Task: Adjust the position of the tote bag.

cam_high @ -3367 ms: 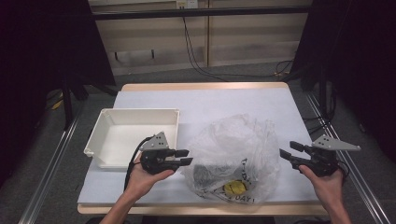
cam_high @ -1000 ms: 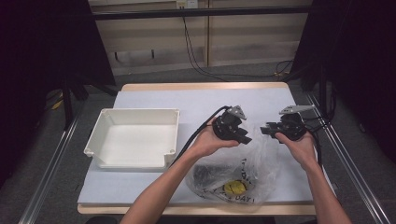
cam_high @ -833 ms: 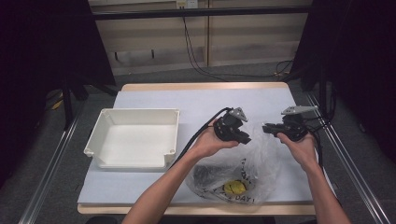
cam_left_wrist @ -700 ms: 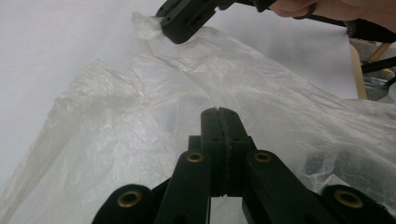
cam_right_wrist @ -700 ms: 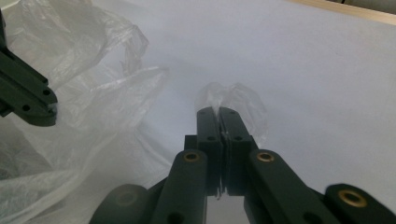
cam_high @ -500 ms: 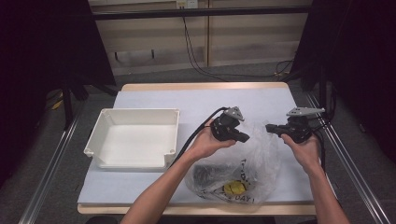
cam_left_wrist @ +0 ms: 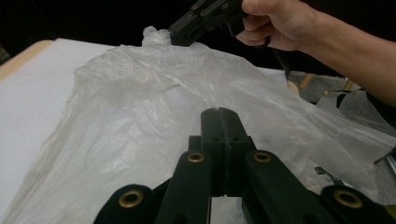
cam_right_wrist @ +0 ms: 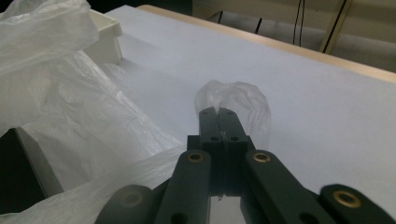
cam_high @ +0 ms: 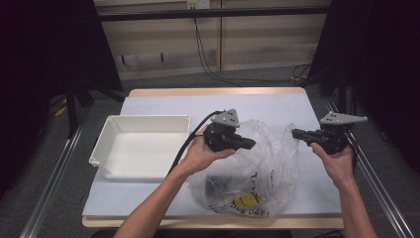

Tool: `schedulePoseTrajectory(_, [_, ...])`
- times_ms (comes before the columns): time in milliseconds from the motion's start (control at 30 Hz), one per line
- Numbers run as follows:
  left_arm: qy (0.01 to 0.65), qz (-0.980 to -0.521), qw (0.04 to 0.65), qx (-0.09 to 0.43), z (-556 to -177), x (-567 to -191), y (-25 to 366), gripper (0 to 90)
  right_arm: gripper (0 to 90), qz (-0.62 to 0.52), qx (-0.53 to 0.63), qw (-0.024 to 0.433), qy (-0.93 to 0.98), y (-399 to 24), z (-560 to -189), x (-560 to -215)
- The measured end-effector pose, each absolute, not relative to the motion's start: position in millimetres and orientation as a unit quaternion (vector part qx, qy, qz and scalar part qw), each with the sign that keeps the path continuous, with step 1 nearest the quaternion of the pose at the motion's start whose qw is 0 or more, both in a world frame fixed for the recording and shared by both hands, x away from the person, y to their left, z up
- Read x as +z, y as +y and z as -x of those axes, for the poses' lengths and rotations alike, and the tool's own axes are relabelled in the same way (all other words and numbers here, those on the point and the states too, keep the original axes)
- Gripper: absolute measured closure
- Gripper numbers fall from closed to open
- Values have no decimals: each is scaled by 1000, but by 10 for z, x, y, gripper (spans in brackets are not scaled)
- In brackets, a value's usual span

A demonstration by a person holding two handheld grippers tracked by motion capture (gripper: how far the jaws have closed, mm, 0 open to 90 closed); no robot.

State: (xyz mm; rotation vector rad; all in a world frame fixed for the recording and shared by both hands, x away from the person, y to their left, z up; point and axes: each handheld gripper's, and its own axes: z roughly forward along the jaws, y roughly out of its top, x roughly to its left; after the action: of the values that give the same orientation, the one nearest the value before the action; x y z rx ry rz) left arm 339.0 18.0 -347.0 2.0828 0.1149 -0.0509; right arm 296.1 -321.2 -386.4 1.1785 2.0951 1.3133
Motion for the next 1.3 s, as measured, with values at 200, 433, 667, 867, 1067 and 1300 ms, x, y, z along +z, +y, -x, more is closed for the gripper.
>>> schedulePoseTrajectory(200, [50,-851,523,-12,-3311,-3387,429,900,900,-419,472,221,744,-3255,-2874,-3718])
schedulePoseTrajectory(433, [63,-834,548,-9,-3251,-3345,783,900,900,-413,469,229,746,-3271,-2781,-3622])
schedulePoseTrajectory(667, [61,-827,558,-2,-3106,-3353,1102,900,900,-396,463,236,757,-3164,-2601,-3578])
schedulePoseTrajectory(867, [71,-818,571,-3,-3022,-3394,1361,900,900,-389,460,238,762,-3129,-2480,-3543])
schedulePoseTrajectory(1067, [79,-815,574,1,-2954,-3418,1545,900,900,-390,457,242,762,-3138,-2407,-3547])
schedulePoseTrajectory(1300, [95,-806,584,-13,-2828,-3526,1715,900,900,-392,456,231,765,-3125,-2325,-3625])
